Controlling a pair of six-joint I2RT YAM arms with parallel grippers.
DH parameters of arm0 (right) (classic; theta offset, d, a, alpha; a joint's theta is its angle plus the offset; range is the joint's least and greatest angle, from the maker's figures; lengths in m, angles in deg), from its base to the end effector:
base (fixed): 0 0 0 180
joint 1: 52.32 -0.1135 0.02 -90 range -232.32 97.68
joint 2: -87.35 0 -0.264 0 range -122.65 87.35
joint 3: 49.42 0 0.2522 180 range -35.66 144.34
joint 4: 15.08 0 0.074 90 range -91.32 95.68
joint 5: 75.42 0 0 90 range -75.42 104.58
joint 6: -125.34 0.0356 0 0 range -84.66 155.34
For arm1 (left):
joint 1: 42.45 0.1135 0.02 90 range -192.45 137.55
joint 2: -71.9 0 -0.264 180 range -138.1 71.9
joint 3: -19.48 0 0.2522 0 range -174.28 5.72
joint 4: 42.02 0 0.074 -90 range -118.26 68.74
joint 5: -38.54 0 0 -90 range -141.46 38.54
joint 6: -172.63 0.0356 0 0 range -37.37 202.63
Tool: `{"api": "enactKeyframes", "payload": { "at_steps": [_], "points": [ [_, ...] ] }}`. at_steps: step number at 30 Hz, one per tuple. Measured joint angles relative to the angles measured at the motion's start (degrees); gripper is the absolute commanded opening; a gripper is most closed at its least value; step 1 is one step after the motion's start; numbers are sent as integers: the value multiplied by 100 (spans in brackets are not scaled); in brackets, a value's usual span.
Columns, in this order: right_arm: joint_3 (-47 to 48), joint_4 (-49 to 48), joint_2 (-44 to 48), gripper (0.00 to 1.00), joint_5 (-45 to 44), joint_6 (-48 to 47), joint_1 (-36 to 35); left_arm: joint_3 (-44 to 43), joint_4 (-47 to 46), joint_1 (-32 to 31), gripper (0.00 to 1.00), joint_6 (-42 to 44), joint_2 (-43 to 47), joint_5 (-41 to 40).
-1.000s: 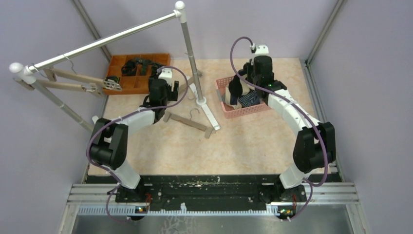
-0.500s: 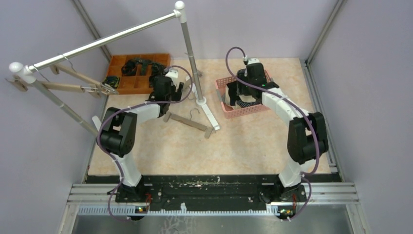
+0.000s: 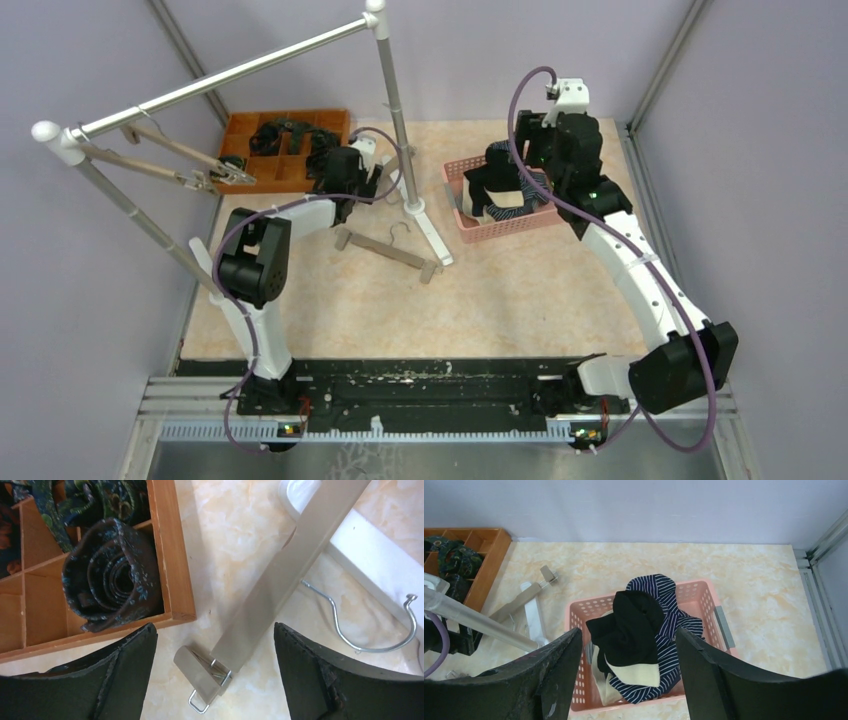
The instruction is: Remove the underwear clipped to the hanger
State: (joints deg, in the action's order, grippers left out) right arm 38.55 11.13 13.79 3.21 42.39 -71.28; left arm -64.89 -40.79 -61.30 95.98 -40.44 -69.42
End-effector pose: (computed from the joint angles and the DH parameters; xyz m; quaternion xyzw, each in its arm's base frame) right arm 0.2824 0.0896 0.4072 -0.0180 0.7745 0.0663 0.6288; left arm 0.4173 -0.1309 0.1868 0.1604 0.8404 0.1105 0.5057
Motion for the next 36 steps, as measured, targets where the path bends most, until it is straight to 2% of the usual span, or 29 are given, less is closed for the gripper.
{"api": "enactKeyframes", "payload": {
  "at_steps": [7, 12, 16, 22, 30, 36],
  "points": [
    [-11, 81, 2, 69, -15, 2, 0, 262, 511, -15, 91, -28, 142, -31],
    [-35, 57, 7, 69, -13, -2, 0, 962, 577, -39, 92, -22, 511, -31],
    [-35, 44, 4, 69, 68, -2, 0, 1080, 431, -39, 93, 2, 505, -116],
    [-35, 39, 0, 69, 164, -13, -17, 743, 216, -39, 90, 52, 153, -190],
    [-35, -4, 0, 69, 225, -66, -70, 299, -225, -39, 83, 319, -345, -208],
    [-35, -52, 0, 70, 227, -136, -160, -57, -175, -39, 76, 404, -608, -240]
  ]
}}
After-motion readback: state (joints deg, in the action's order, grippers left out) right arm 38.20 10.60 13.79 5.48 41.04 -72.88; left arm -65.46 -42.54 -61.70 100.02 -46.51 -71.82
